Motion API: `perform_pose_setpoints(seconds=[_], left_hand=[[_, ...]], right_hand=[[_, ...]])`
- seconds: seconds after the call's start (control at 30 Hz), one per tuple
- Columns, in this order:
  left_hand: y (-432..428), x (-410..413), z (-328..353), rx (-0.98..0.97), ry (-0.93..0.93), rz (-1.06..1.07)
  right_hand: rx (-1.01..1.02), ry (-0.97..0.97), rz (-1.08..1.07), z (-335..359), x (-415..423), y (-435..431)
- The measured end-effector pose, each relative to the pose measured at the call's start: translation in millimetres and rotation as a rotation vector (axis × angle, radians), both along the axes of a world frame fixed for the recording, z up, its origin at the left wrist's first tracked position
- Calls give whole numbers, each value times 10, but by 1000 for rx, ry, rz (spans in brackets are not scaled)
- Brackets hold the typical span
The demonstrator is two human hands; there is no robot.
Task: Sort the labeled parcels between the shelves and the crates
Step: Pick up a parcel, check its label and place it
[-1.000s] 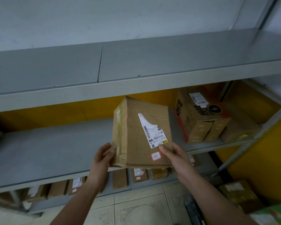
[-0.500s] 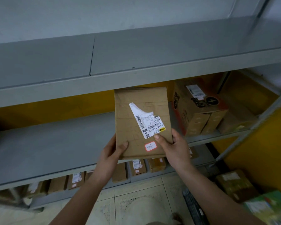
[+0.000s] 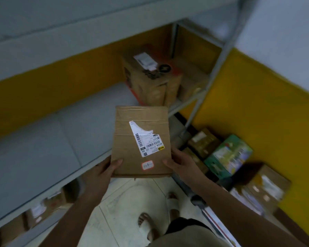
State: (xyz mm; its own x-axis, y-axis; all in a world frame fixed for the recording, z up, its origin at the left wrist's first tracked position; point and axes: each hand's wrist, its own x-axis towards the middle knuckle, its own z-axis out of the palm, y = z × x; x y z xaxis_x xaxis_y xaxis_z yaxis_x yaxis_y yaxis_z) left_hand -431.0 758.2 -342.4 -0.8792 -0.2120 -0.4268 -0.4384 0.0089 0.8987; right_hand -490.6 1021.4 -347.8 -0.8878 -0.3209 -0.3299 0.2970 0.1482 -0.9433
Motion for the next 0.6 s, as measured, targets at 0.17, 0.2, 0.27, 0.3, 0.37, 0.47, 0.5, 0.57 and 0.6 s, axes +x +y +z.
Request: perform_pose_setpoints(seconds=[0.17,0.2,0.27,0.3,0.37,0.47,0.5,0.57,0.6], left_hand=[[679,-260,-177,23,-107,-216],[818,-285,-202,22,-119,-250],[1078,-317,-296,32,-136,-308],[1239,-326,-309,28,-148,-336],[1575,-346,-367,-8,-161,-401],[2074,-395,-500,-68,-209,-498],[2256,-413,-535,-78,-222,-537],[2621,-434,-633,-93,-259,-610],[2814,-438,-687,-92,-277,-636]], right_hand=[[31,-155,-191,-132,338,730],[36,-177,-219,-181,404,868],[60,-206,-291,-263,527,1110],[55,-216,-330,-314,590,1242],[52,-237,-391,-429,728,1505],[36,-287,-479,-615,944,1941],[30,-309,-507,-679,1017,2111],[31,-351,-554,-804,1166,2464],[30,-363,-571,-845,1237,2632]])
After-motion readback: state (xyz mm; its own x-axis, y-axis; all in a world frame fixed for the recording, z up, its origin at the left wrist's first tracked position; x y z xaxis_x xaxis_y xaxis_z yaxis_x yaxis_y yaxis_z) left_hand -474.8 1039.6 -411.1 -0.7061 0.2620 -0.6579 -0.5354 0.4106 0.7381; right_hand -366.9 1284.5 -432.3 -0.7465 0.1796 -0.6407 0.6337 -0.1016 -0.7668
